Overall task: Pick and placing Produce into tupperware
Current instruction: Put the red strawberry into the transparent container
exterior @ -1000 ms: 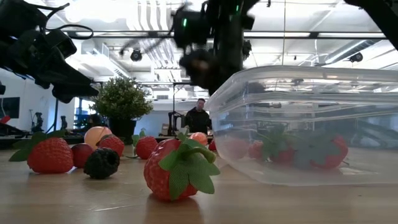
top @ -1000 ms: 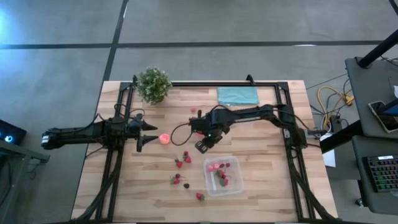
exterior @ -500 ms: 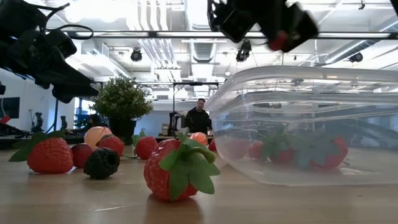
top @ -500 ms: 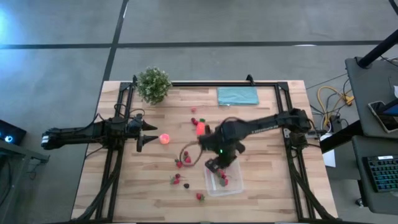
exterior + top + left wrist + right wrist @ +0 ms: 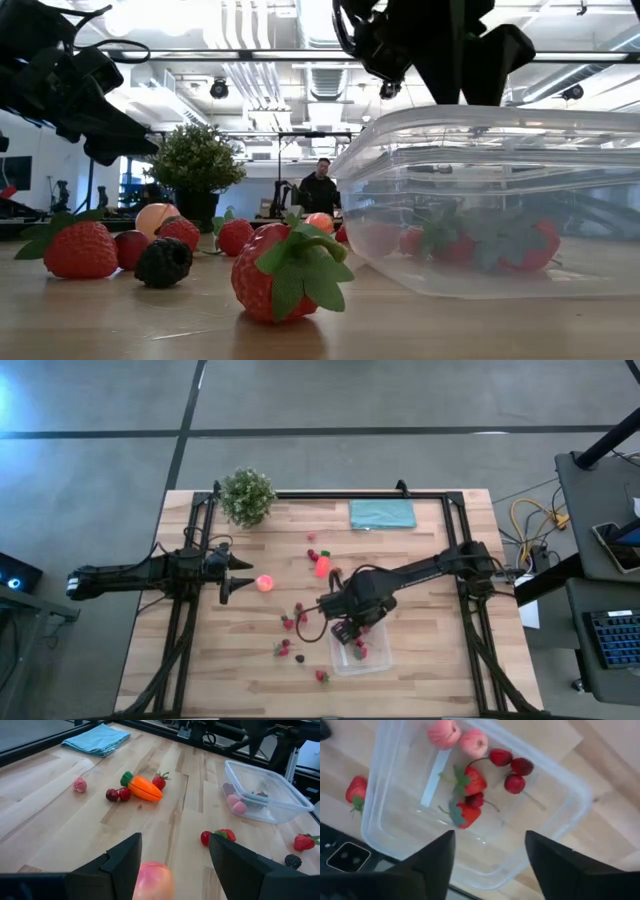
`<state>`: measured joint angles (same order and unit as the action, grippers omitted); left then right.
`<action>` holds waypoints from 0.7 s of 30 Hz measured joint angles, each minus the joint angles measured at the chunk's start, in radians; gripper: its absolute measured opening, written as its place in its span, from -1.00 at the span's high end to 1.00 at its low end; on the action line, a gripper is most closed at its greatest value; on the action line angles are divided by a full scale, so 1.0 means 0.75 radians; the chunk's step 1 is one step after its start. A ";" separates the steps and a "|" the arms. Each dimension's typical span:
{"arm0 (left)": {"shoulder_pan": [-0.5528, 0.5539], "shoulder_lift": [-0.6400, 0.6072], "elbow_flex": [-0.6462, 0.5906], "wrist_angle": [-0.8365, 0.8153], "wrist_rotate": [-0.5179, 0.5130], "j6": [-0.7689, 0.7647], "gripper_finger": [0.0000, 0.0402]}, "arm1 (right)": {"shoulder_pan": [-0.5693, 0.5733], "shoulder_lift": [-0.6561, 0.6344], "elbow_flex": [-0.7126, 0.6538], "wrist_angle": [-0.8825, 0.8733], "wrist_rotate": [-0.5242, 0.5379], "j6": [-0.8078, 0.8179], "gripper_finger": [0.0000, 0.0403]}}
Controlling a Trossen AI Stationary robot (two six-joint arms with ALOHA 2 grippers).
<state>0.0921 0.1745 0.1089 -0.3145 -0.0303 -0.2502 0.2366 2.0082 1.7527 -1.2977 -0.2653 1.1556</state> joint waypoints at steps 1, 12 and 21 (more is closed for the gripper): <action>0.000 0.000 0.000 0.000 0.000 0.000 -0.08 | -0.009 -0.001 0.001 -0.008 0.000 -0.013 -0.22; -0.001 0.000 0.000 0.000 0.001 0.000 -0.08 | -0.223 -0.005 0.007 -0.007 0.128 -0.426 -0.48; 0.000 0.000 0.000 0.000 0.000 0.000 -0.08 | -0.436 -0.005 0.008 0.042 0.384 -0.873 -0.38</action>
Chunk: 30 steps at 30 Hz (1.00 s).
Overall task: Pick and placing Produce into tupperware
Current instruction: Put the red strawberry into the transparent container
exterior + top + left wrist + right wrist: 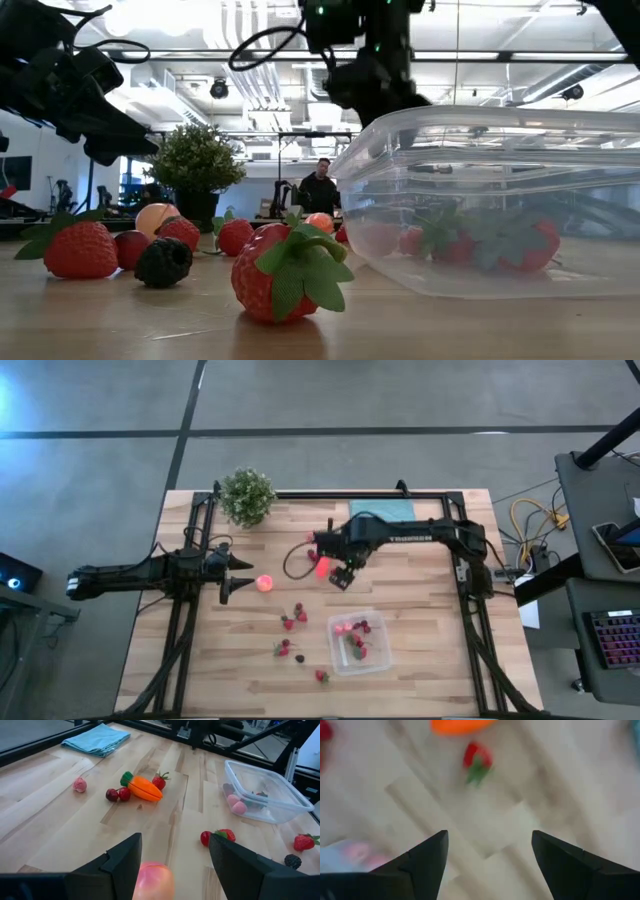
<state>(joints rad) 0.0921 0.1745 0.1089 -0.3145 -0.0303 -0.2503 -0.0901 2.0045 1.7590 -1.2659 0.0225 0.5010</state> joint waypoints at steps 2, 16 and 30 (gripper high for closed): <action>-0.001 0.000 0.000 0.000 0.000 0.000 -0.08 | -0.040 0.008 -0.003 0.041 0.002 -0.122 -0.38; 0.000 0.000 0.000 0.000 0.000 0.000 -0.08 | -0.145 0.015 -0.260 0.410 -0.183 -0.821 -0.37; 0.000 -0.001 0.000 0.000 0.000 0.000 -0.08 | -0.126 0.014 -0.386 0.792 -0.179 -0.640 -0.38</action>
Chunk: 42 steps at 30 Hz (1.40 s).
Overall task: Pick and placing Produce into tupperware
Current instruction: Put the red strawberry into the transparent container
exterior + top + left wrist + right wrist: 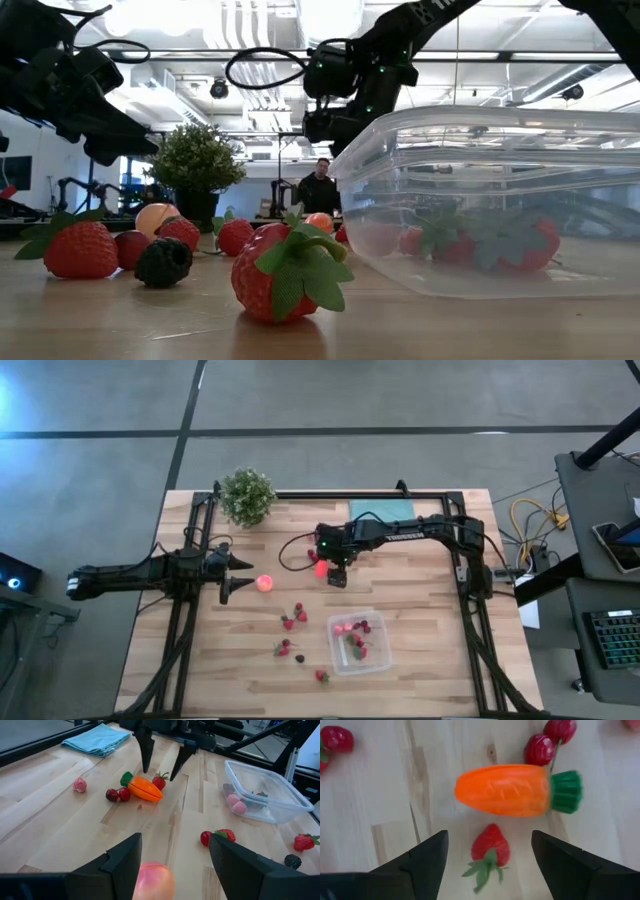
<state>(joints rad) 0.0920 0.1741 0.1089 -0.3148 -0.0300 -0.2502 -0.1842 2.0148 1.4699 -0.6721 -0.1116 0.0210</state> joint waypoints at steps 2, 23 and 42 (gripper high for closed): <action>0.000 0.001 0.000 0.000 0.000 0.000 -0.08 | 0.011 0.000 -0.022 0.023 0.005 0.020 -0.38; 0.000 0.000 0.000 0.000 0.000 0.000 -0.08 | 0.041 0.000 -0.134 0.110 0.165 -0.028 -0.32; 0.000 0.001 0.000 0.000 0.000 0.000 -0.08 | 0.051 0.000 -0.173 0.141 0.165 0.043 0.22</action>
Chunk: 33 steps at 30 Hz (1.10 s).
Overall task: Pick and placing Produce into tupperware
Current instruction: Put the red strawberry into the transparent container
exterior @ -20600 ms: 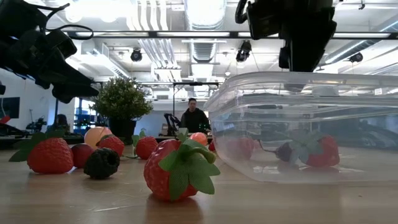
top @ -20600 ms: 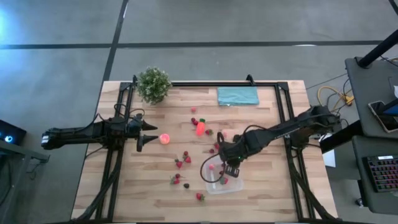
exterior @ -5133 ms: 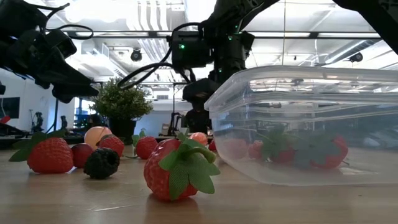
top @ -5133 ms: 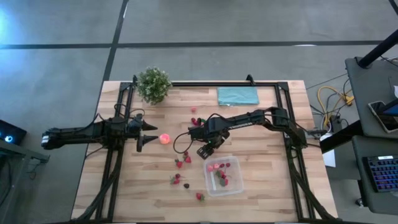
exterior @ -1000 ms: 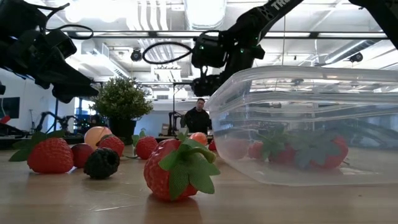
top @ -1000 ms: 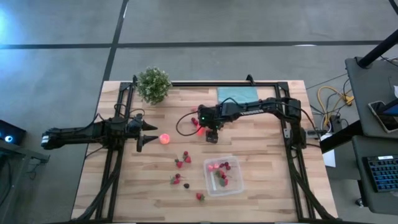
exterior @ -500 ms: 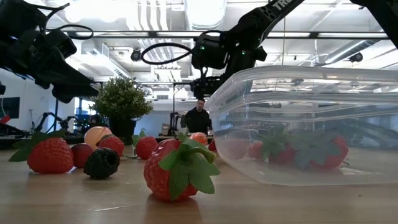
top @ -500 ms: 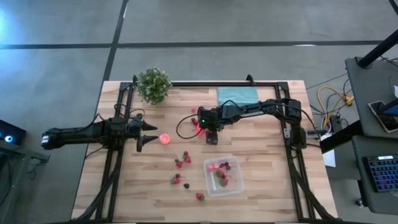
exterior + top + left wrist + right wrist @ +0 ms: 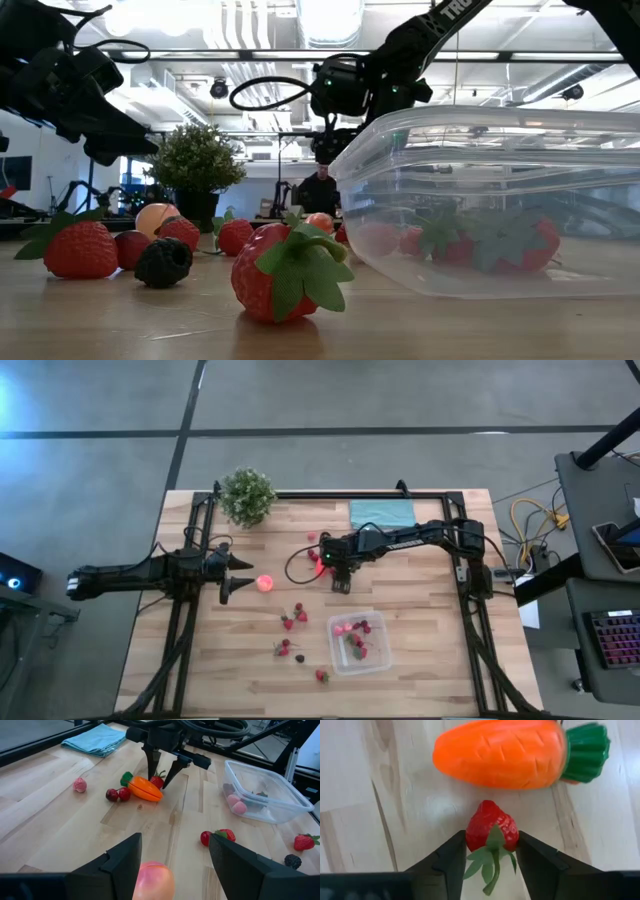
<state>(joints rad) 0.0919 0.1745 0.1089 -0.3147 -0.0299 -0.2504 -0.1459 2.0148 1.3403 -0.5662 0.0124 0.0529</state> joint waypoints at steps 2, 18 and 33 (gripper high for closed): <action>0.000 0.000 0.000 0.000 0.000 0.000 -0.08 | 0.000 0.000 0.000 0.015 0.000 0.010 0.27; 0.000 0.000 0.000 0.000 0.000 0.000 -0.08 | 0.006 -0.052 0.020 -0.002 0.032 0.114 0.37; 0.000 0.000 0.000 0.000 -0.001 0.000 -0.08 | 0.213 -0.380 0.085 -0.568 -0.074 0.226 0.36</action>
<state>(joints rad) 0.0917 0.1744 0.1089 -0.3145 -0.0303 -0.2503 0.0142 1.7301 1.4040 -0.9923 -0.0429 0.2225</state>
